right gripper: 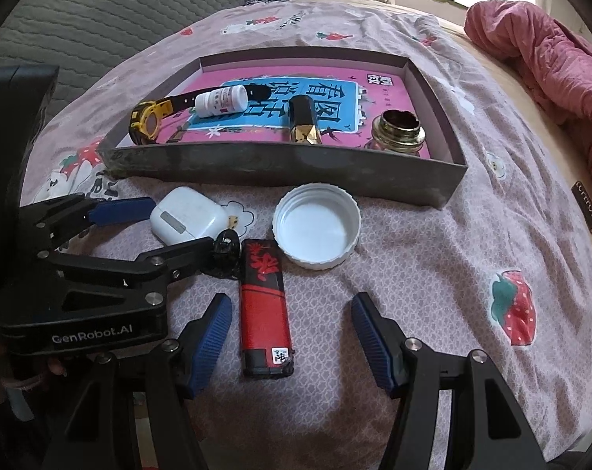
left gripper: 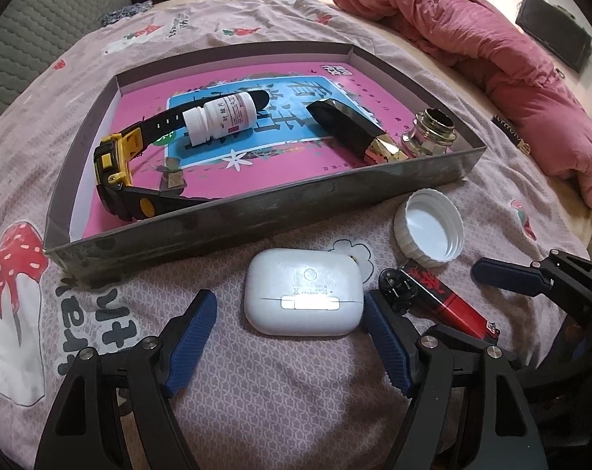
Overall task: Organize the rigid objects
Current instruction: 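Move the left tool onto the white earbud case while the right tool moves onto the red lighter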
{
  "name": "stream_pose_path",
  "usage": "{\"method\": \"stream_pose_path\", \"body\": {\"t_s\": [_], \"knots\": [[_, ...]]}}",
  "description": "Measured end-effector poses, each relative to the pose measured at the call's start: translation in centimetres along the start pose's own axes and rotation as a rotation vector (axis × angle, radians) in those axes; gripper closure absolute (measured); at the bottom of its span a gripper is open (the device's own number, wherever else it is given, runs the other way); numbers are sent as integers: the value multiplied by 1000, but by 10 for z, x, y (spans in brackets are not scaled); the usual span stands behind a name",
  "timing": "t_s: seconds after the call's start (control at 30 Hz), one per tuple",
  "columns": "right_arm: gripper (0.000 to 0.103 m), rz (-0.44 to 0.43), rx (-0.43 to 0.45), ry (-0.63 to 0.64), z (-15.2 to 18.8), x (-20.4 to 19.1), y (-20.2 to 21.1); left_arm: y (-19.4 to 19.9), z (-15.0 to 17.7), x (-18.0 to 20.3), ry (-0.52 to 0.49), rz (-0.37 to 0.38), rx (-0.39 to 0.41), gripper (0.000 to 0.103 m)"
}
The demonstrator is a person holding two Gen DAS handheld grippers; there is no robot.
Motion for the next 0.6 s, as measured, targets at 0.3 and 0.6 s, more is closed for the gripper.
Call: {"method": "stream_pose_path", "body": {"t_s": [0.3, 0.6], "knots": [[58, -18, 4, 34, -1, -8, -1, -4, -2, -3, 16, -12, 7, 24], [71, -31, 8, 75, -1, -16, -2, -8, -3, -6, 24, -19, 8, 24]]}}
Point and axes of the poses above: each gripper's, at about its wrist camera, not at the fingertips, and y roughly against the way its jaws point, x to its right, z to its underside, the point moved 10 cm from there along -y, roughly the way its jaws point, and after that the axes turned 7 degrees about -x, right-handed, at the moved point
